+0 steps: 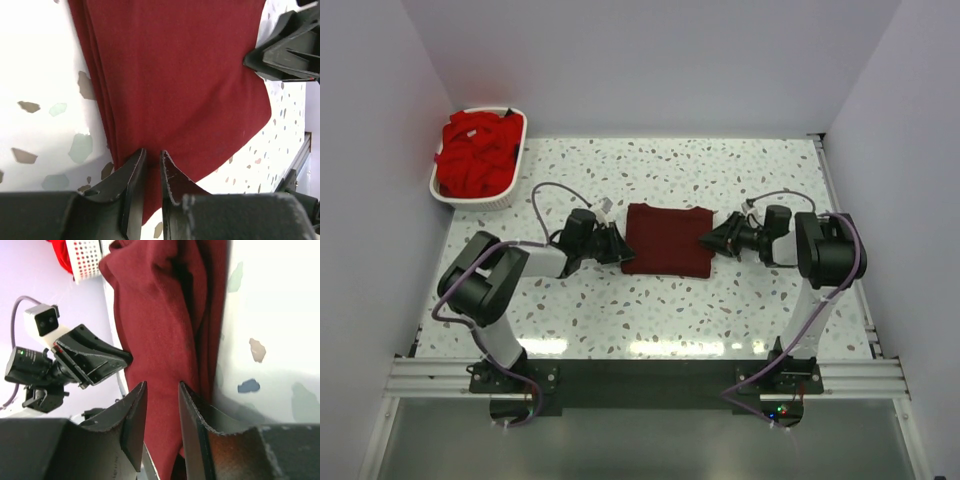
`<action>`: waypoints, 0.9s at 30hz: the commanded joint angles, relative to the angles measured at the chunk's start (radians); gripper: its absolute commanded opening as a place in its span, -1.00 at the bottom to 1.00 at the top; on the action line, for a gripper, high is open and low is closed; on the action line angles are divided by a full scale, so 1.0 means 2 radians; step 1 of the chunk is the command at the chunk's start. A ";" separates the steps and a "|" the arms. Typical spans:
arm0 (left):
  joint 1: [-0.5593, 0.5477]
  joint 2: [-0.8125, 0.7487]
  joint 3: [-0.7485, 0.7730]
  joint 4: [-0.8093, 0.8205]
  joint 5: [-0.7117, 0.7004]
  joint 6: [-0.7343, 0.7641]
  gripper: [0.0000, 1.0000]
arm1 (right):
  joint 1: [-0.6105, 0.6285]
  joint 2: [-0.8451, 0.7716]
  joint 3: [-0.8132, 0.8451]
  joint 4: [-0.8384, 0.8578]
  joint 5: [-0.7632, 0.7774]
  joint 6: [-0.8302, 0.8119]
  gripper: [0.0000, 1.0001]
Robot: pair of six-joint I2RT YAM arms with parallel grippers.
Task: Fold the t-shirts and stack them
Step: Fold the tshirt
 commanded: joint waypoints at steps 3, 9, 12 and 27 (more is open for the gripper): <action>-0.005 -0.065 -0.009 -0.011 -0.034 0.006 -0.48 | 0.000 -0.107 -0.007 -0.055 0.027 -0.067 -0.24; -0.065 -0.116 0.009 -0.055 -0.061 0.027 -0.41 | 0.069 -0.218 -0.022 -0.124 0.020 -0.082 -0.20; -0.080 -0.107 0.007 -0.044 -0.060 0.025 -0.41 | 0.115 -0.227 -0.036 -0.130 0.027 -0.088 -0.19; -0.056 -0.050 -0.076 0.007 -0.063 -0.017 -0.61 | 0.046 -0.101 -0.136 -0.002 0.028 -0.070 -0.30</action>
